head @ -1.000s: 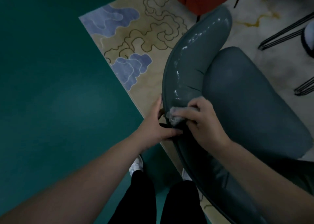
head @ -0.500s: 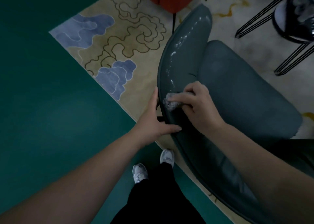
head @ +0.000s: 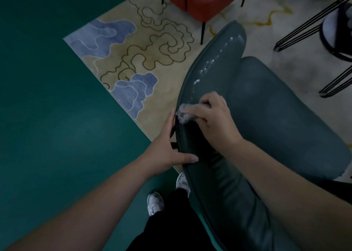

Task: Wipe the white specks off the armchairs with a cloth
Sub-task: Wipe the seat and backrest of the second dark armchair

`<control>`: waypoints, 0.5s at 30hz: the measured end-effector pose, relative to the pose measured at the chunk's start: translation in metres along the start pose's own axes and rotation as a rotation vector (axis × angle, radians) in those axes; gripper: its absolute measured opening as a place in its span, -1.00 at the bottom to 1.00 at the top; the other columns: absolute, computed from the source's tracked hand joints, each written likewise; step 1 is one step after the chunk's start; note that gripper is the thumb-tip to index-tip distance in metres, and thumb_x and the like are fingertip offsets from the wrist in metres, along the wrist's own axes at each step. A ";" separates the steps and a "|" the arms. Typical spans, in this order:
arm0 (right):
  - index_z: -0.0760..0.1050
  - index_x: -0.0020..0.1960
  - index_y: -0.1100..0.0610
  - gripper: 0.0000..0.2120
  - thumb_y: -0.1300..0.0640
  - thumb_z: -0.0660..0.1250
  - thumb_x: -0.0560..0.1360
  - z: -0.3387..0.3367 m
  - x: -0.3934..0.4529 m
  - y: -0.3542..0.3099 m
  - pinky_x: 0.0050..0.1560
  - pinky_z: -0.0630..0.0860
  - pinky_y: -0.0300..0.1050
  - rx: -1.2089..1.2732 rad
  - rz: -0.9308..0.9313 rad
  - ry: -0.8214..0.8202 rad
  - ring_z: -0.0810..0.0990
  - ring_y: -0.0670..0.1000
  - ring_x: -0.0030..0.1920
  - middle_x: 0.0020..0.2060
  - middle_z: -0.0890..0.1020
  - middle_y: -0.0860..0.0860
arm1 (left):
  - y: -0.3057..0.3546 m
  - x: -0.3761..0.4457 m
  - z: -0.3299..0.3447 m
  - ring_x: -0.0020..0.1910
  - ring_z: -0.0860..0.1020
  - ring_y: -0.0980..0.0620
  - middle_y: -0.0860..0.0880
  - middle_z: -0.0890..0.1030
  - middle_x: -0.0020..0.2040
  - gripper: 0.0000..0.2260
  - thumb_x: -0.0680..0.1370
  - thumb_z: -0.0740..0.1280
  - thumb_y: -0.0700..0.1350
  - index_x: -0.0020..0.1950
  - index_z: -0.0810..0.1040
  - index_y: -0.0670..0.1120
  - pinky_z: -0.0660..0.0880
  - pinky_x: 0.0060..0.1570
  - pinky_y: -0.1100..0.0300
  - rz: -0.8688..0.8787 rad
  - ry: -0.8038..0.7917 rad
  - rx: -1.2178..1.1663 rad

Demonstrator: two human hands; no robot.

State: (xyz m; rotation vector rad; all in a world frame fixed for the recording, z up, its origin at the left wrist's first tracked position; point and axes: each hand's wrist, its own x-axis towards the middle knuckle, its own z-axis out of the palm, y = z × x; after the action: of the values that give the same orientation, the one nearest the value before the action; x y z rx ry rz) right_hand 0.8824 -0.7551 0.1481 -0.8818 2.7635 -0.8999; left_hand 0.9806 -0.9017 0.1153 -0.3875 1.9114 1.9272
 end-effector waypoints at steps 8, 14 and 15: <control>0.66 0.06 -0.02 -0.64 0.15 0.13 0.45 -0.006 -0.015 0.001 -0.06 0.44 0.13 0.044 0.024 0.003 0.42 0.16 -0.07 -0.09 0.46 0.15 | 0.009 0.015 -0.011 0.46 0.13 0.36 0.35 0.19 0.46 0.20 0.12 0.63 0.19 0.55 -0.08 0.27 0.38 0.36 0.13 -0.004 0.012 0.074; 0.62 0.15 -0.06 -0.73 0.18 0.31 0.53 -0.007 0.053 0.020 0.10 0.39 0.15 -0.040 0.041 0.012 0.39 0.17 0.05 -0.01 0.46 0.13 | 0.020 0.031 -0.017 0.43 0.27 0.28 0.30 0.29 0.44 0.08 0.20 0.64 0.06 0.53 0.03 0.28 0.48 0.24 0.17 0.013 -0.013 0.087; 0.62 0.15 -0.07 -0.74 0.17 0.32 0.53 -0.006 0.058 0.022 0.11 0.38 0.14 -0.030 0.051 0.014 0.39 0.16 0.06 0.00 0.45 0.12 | 0.021 0.035 -0.019 0.43 0.27 0.27 0.28 0.29 0.45 0.08 0.20 0.64 0.05 0.53 0.03 0.28 0.47 0.26 0.14 0.014 -0.017 0.087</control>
State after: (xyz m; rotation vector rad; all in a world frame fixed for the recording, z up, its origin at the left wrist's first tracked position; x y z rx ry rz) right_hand 0.8221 -0.7694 0.1451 -0.8079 2.8043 -0.8622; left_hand 0.9384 -0.9175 0.1175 -0.3323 1.9838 1.8431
